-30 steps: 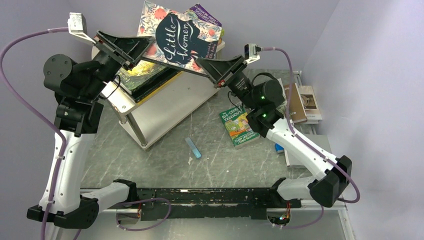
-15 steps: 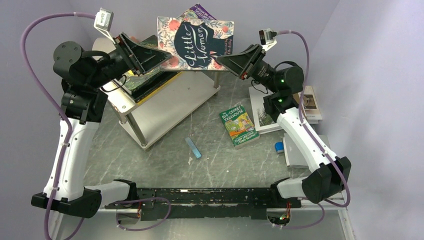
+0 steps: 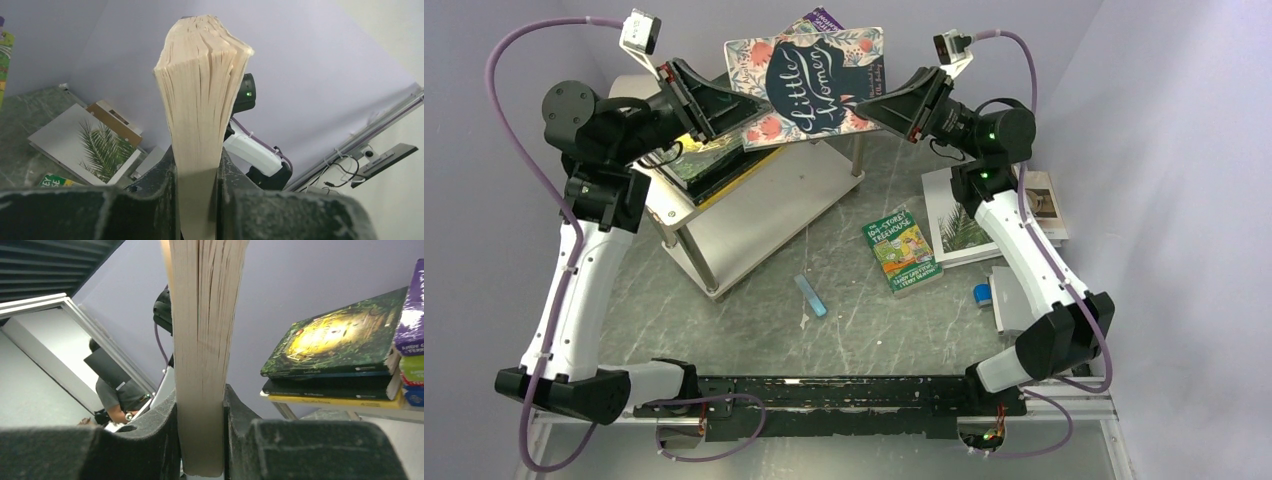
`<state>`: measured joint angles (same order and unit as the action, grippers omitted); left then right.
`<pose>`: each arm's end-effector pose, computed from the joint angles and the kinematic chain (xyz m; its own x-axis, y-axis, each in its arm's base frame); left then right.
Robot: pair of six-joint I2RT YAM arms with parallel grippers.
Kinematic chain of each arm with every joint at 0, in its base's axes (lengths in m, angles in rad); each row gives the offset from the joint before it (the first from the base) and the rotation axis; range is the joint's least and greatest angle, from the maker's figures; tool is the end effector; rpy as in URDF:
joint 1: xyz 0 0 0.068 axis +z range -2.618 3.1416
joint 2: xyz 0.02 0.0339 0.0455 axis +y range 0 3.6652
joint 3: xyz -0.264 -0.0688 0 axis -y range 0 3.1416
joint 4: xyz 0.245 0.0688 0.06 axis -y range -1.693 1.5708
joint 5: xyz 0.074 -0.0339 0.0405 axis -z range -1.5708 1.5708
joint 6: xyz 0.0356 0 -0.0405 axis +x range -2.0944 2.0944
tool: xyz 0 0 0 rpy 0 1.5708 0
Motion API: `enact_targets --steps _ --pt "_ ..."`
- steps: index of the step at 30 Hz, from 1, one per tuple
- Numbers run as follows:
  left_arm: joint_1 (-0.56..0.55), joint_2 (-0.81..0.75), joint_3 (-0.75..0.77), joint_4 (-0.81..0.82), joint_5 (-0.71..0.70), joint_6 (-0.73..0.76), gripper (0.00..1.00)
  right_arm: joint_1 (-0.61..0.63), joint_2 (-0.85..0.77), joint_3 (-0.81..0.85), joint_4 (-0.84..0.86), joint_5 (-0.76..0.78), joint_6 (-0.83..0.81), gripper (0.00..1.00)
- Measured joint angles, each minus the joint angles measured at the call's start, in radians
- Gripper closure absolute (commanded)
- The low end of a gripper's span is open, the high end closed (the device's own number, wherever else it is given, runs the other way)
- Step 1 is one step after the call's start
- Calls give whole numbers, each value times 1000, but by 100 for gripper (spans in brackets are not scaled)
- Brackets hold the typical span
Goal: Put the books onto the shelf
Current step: Pick up the book from the center of the board.
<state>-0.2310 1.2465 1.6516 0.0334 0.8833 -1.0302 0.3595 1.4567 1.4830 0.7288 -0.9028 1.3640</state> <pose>0.2126 -0.0783 0.5565 -0.4959 -0.4423 -0.7473 0.7797 0.1521 -0.6074 0.2740 0.1328 0.5080 -0.6053 0.4201 -0.6761 -0.7825 -0.1582 0.6022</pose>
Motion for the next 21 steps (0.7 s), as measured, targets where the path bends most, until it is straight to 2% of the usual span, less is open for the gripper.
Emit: enact_targets --steps 1,4,6,8,10,14,21 --pt "2 6 -1 13 0 -13 95 -3 11 10 -1 0 -3 80" --pt "7 14 -15 32 -21 -29 95 -6 29 32 -28 8 -13 66" --pt "7 8 -38 48 -59 -44 95 0 31 43 -66 39 -38 48" --pt "3 -2 -68 59 -108 -58 95 24 31 53 -109 86 -69 37" --pt "-2 -7 -92 74 -163 -75 95 67 31 52 -134 130 -89 31" --pt "-3 -19 -145 120 -262 -125 95 143 32 32 -145 231 -95 28" --pt "-3 -20 -214 171 -364 -191 95 209 67 24 -149 444 -89 31"
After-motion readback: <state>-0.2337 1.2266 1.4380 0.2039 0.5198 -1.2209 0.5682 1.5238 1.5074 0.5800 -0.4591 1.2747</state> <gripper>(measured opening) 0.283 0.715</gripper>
